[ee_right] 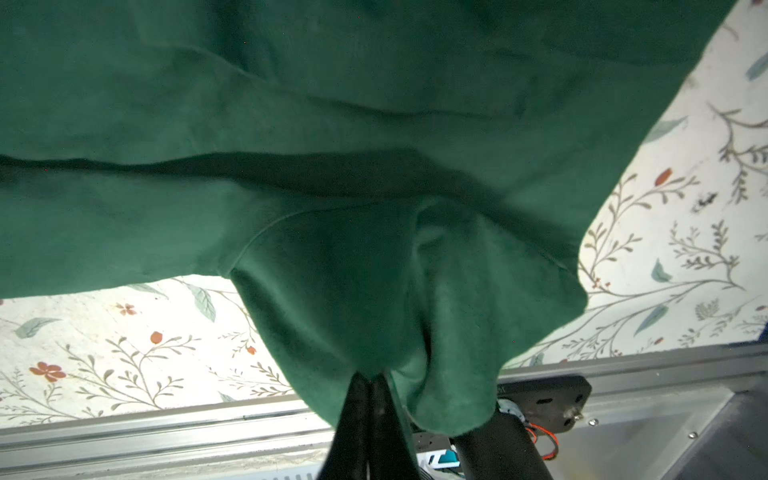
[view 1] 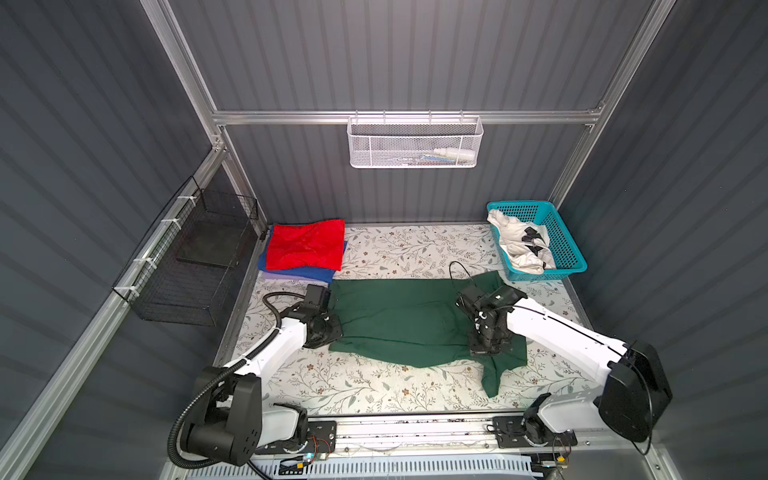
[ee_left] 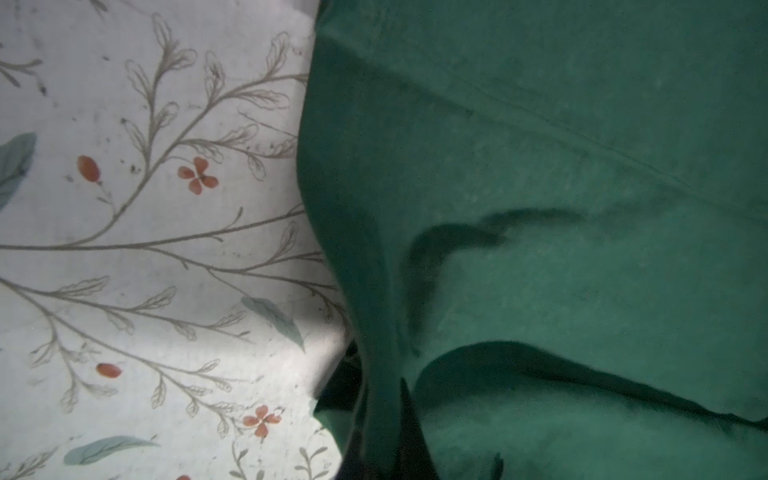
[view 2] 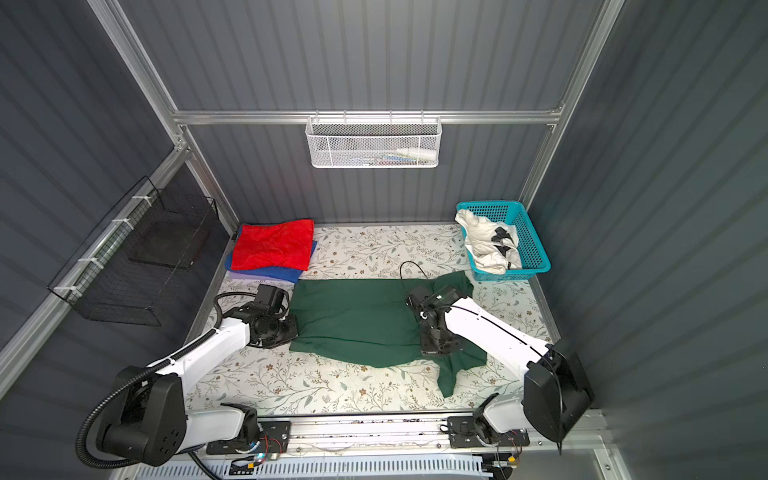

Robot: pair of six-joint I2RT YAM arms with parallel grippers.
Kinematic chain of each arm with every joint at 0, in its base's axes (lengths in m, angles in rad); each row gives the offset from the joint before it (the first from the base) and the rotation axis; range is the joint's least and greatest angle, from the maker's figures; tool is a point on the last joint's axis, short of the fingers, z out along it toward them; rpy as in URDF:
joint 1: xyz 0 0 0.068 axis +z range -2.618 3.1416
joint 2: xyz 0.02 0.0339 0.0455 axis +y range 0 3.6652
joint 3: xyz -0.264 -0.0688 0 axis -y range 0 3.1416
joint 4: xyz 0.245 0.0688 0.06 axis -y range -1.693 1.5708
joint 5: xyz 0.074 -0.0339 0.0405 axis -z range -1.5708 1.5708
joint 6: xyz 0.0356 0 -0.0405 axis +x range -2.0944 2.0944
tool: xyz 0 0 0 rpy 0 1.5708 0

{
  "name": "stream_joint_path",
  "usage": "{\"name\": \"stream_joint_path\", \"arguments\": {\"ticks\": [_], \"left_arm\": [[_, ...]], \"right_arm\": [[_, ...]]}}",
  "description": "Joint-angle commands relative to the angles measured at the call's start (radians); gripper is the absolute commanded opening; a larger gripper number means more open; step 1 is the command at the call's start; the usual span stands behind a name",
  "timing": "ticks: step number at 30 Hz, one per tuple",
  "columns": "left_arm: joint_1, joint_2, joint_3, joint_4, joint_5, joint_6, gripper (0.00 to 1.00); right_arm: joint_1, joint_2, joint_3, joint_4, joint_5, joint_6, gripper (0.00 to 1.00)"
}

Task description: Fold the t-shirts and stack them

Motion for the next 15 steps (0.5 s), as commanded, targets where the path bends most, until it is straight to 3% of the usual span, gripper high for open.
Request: {"name": "stream_joint_path", "arguments": {"ticks": [1,8,12,13,15], "left_arm": [[0.004,0.029,0.031,-0.016,-0.016,0.029,0.0],[0.005,0.086,0.1,-0.04,-0.062,0.035,0.07],[0.006,0.109,0.141,-0.051,-0.095,0.039,0.17],[0.005,0.113,0.146,-0.049,-0.096,0.042,0.24],[0.005,0.123,0.163,-0.055,-0.118,0.044,0.61]], "right_arm": [[-0.04,0.048,0.042,0.024,-0.009,-0.08,0.0],[-0.14,0.177,0.122,0.03,-0.045,-0.186,0.0],[-0.185,0.237,0.157,0.053,-0.058,-0.225,0.0],[-0.194,0.247,0.157,0.061,-0.065,-0.229,0.0],[-0.216,0.27,0.154,0.084,-0.081,-0.232,0.03]]}}
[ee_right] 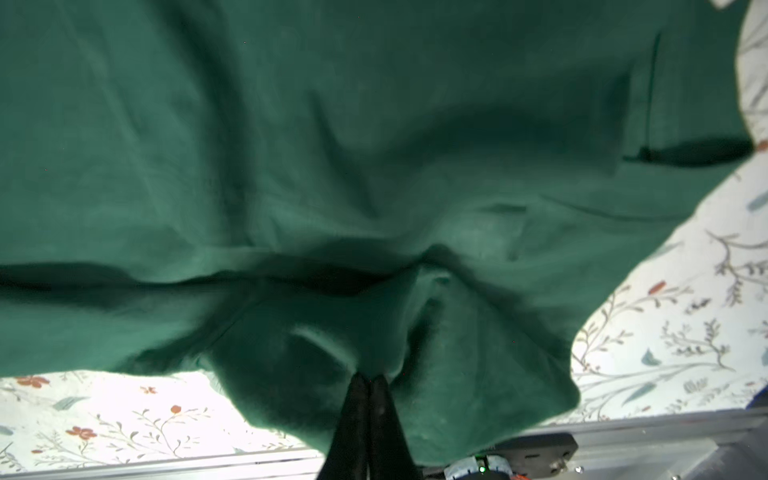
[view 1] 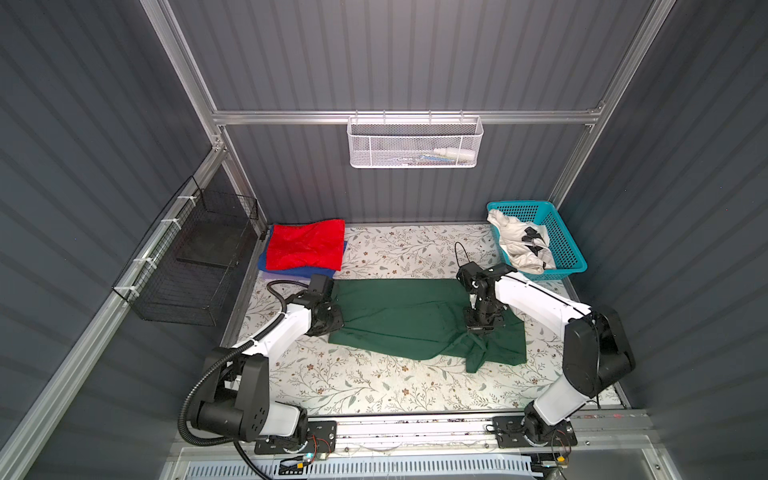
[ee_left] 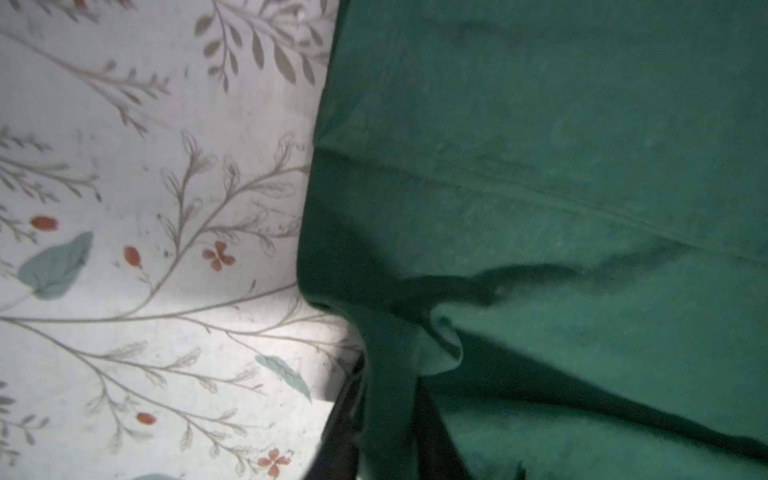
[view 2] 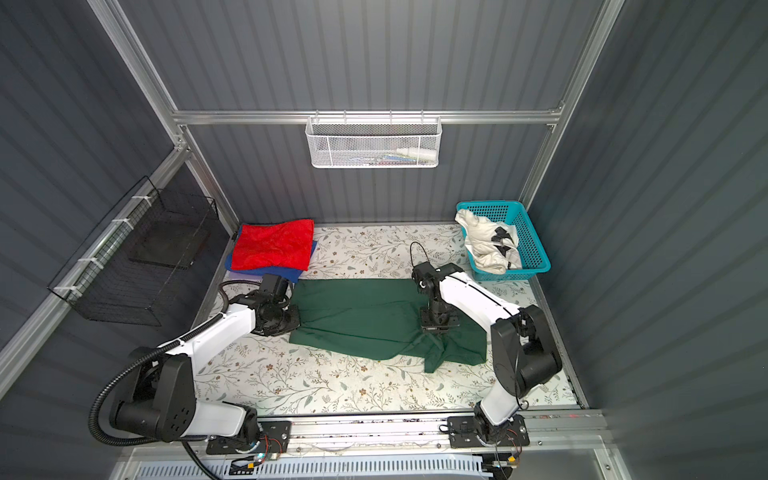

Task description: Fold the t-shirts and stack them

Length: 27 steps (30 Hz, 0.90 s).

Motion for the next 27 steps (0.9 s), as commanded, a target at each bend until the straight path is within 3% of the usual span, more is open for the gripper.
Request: {"name": "stream_joint_path", "arguments": {"ticks": [1,4,8,11,14,19,23,27], "left_arm": [[0.006,0.018,0.045,-0.039,-0.05,0.016,0.68],[0.005,0.005,0.058,-0.041,-0.066,0.013,0.99],[0.005,-0.062,0.026,-0.032,-0.076,-0.009,1.0],[0.004,-0.125,-0.019,-0.036,-0.074,-0.041,1.0],[0.002,-0.194,-0.069,-0.066,-0.064,-0.073,0.93],[-0.027,-0.322,-0.192,-0.074,-0.008,-0.131,0.68],[-0.044,-0.34,-0.276,-0.064,0.056,-0.202,0.67],[-0.08,-0.345,-0.335,-0.008,0.091,-0.253,0.59]], "right_arm": [[-0.033,0.032,0.009,0.023,-0.031,-0.038,0.09],[-0.071,0.047,0.002,0.054,-0.069,-0.038,0.35],[-0.103,-0.013,-0.009,0.074,-0.064,-0.002,0.61],[-0.102,-0.106,-0.059,0.067,-0.058,0.024,0.72],[-0.097,-0.222,-0.141,0.05,-0.053,0.061,0.73],[-0.029,-0.394,-0.262,0.013,-0.071,0.138,0.71],[0.067,-0.435,-0.347,0.052,-0.121,0.215,0.67],[0.108,-0.42,-0.41,0.12,-0.146,0.252,0.66]]}}
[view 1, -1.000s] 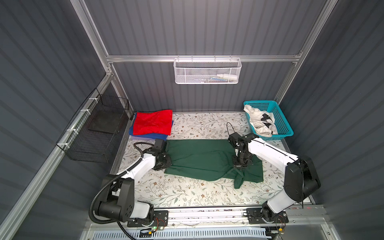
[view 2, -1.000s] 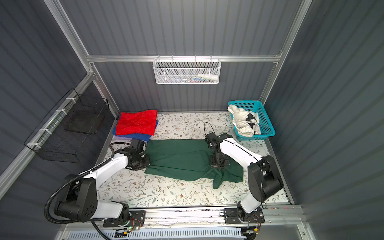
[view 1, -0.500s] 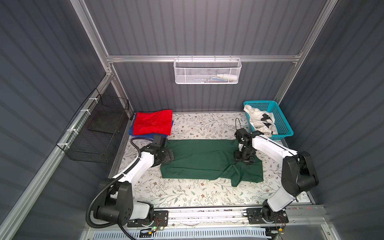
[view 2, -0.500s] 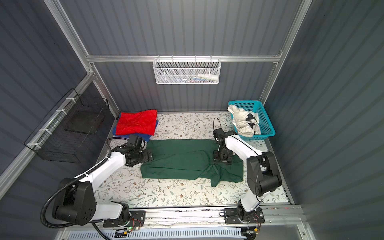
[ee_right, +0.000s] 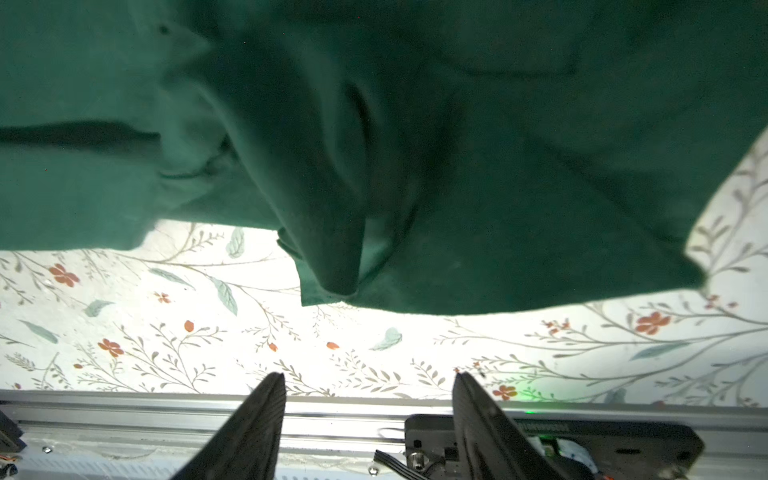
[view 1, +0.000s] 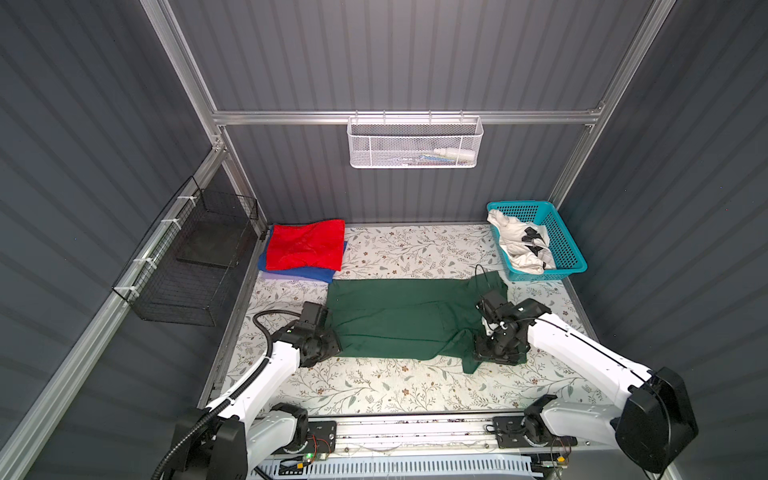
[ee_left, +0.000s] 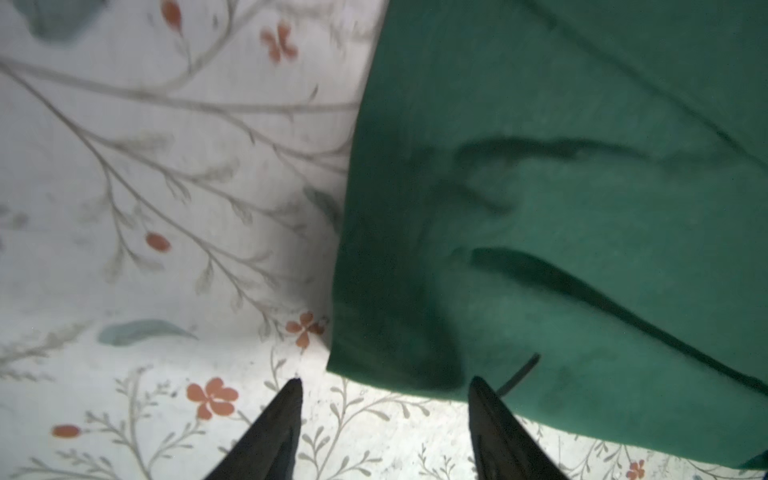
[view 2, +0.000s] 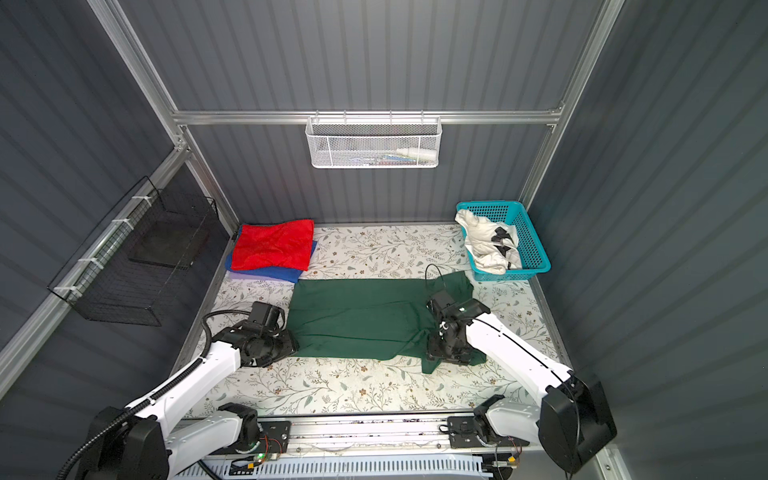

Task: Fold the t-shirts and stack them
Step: 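Lower the folded side flat and move the right gripper toward the basket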

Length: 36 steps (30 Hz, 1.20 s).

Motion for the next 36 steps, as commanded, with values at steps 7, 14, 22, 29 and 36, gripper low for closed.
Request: {"name": "stream_joint_path", "arguments": {"ticks": [7,14,22,29,36], "left_arm": [[-0.041,0.049,-0.035,0.058,0.035,-0.079,0.64],[-0.042,0.106,-0.015,0.076,-0.04,-0.072,0.68],[-0.041,0.231,0.065,0.103,-0.095,-0.008,0.56],[-0.041,0.281,0.133,0.065,-0.13,0.036,0.1],[-0.041,0.263,0.218,-0.043,-0.113,0.095,0.0]], "right_arm": [[0.054,0.048,-0.081,0.143,-0.04,0.077,0.68],[0.058,0.098,-0.082,0.18,0.018,0.076,0.68],[0.059,0.173,-0.065,0.217,0.032,0.042,0.47],[0.057,0.136,-0.034,0.192,0.055,0.008,0.01],[0.047,0.051,0.067,0.057,0.09,-0.009,0.0]]}}
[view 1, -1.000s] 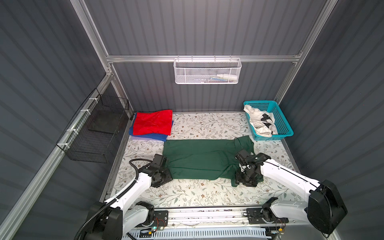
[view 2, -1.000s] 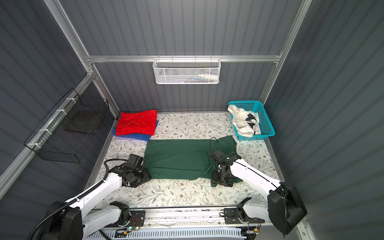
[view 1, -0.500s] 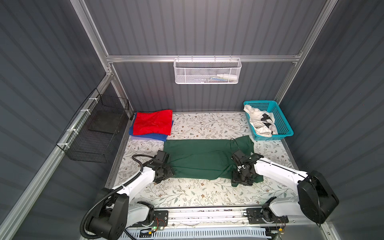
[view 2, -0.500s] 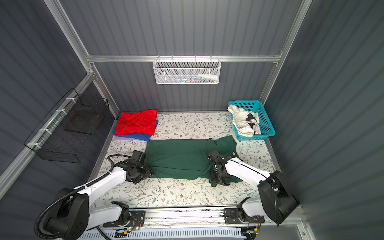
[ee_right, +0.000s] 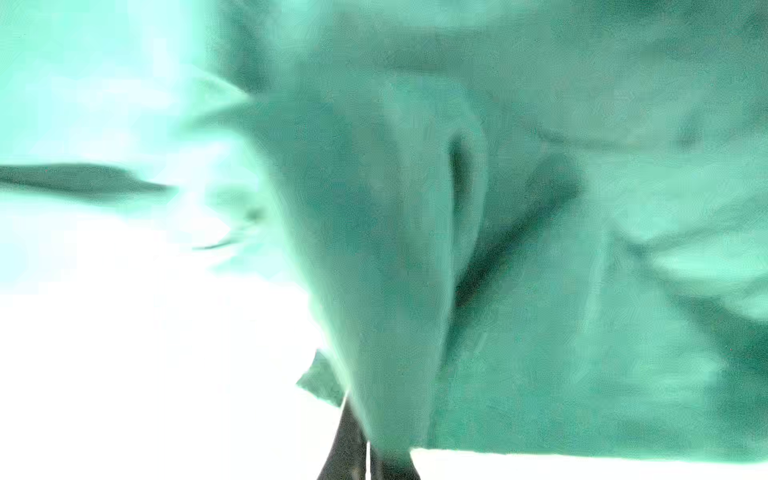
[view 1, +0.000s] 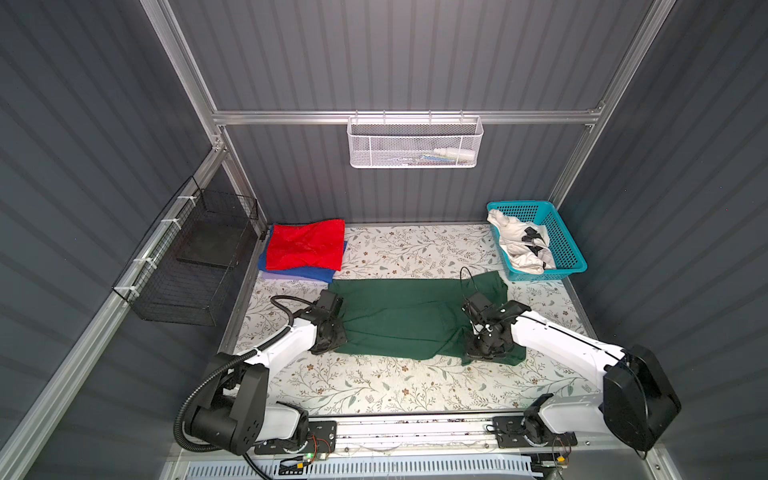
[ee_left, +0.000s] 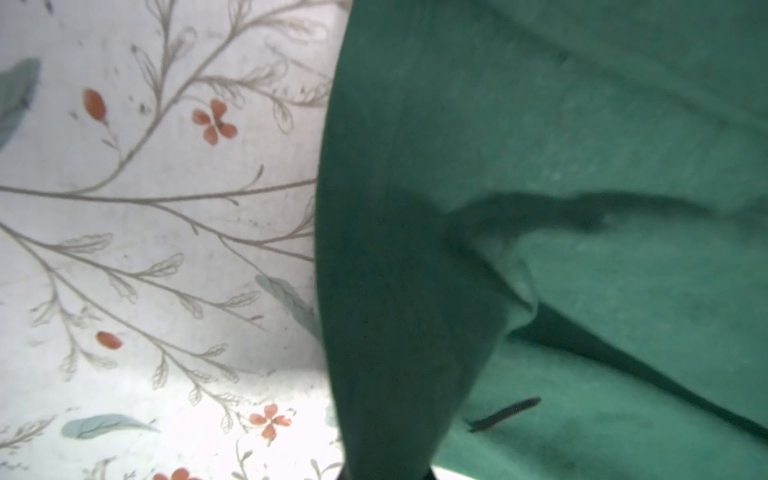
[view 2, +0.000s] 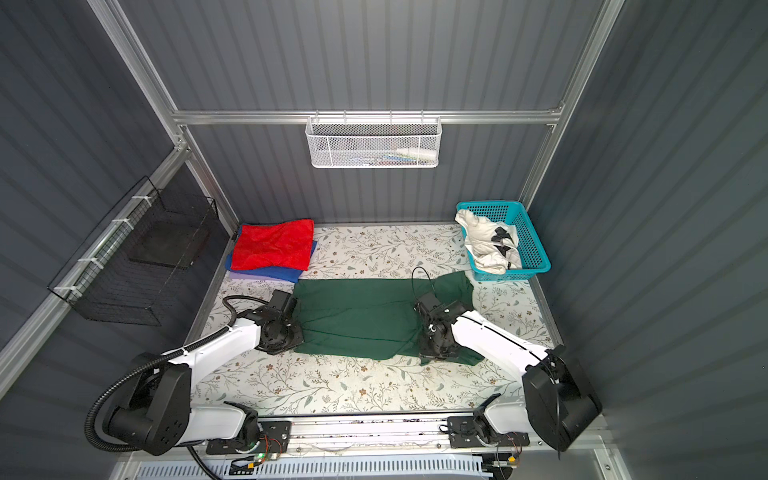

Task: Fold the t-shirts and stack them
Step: 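Lower the folded side flat and move the right gripper toward the basket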

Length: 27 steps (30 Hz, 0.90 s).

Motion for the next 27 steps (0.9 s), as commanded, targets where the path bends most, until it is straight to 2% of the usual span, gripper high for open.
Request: {"name": "stream_joint_path", "arguments": {"ticks": [1,9,16,20,27], "left_arm": [[-0.001,-0.016,0.062,-0.104,0.005,0.055,0.0],[0.002,-0.063,0.13,-0.234,0.061,0.112,0.0],[0.068,-0.03,0.183,-0.255,0.149,0.179,0.0],[0.077,0.03,0.228,-0.263,0.182,0.21,0.0],[0.111,0.145,0.277,-0.303,0.205,0.282,0.0]], "right_arm": [[-0.014,-0.047,0.048,-0.105,0.044,-0.008,0.0],[-0.065,-0.171,0.078,-0.2,0.096,0.048,0.0],[-0.218,-0.193,0.112,-0.147,0.115,-0.001,0.0],[-0.301,-0.126,0.116,-0.071,0.11,-0.035,0.0],[-0.363,0.018,0.17,0.026,0.152,-0.062,0.0]]}}
